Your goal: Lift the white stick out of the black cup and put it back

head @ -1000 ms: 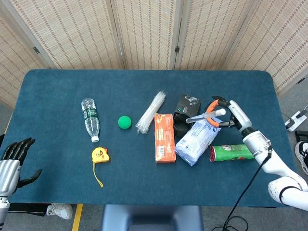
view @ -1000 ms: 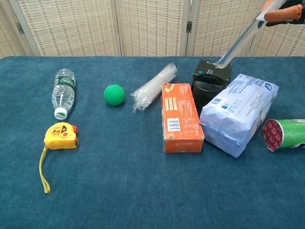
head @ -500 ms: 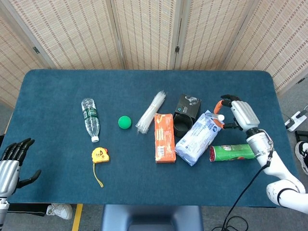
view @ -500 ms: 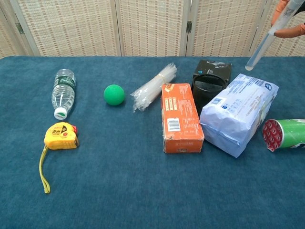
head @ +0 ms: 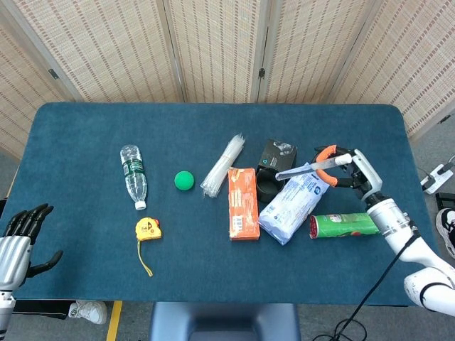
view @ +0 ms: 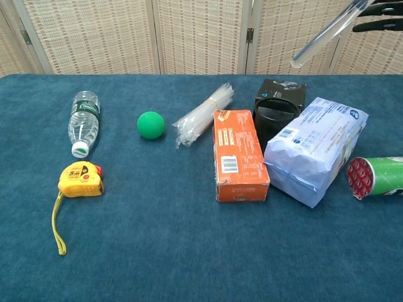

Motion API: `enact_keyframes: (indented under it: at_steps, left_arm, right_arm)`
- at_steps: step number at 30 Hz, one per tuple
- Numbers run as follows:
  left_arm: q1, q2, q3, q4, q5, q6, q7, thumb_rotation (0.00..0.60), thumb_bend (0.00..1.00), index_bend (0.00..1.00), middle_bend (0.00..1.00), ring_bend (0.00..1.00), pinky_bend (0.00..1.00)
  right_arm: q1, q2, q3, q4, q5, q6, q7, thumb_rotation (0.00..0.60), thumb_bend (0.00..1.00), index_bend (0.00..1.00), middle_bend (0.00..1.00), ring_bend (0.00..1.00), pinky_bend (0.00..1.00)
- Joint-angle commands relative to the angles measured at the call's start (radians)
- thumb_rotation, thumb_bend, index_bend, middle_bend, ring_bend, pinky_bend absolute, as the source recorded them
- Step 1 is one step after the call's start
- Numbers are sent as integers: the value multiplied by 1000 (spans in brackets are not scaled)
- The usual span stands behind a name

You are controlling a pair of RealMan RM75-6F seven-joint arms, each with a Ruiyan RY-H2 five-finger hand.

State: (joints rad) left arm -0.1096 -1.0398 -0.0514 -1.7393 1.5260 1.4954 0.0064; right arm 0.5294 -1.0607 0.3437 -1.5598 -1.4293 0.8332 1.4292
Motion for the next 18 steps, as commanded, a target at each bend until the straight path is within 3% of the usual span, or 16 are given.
enact_keyframes:
  at_steps: [1,7,9,13,18]
  left_arm:
    - [0,0,0,0,0,0,0,600,288,139,122,132,135]
    - [-2,-1,0,2,-2,-4,-1,600,287,139,122,131,136]
    - [-2,-1,0,2,-3,-5,-1,600,287,139,122,131,136]
    - [-3,-3,0,3,-1,-4,-4,600,289,140,122,132,136]
    - [-4,-2,0,3,0,-4,-2,600,288,139,122,132,136]
  right_arm:
    - [21,-19,-43,104,-75,10,-125,600,477,628,448,171,151]
    - [14,-98,-29,111,52,101,-550,600,477,628,450,171,151]
    - [12,-109,-23,92,86,112,-589,600,477,628,451,171,151]
    - [9,-87,-12,41,106,80,-465,600,477,628,451,171,151]
    - [3,-58,-13,24,47,54,-200,600,477,628,450,171,151]
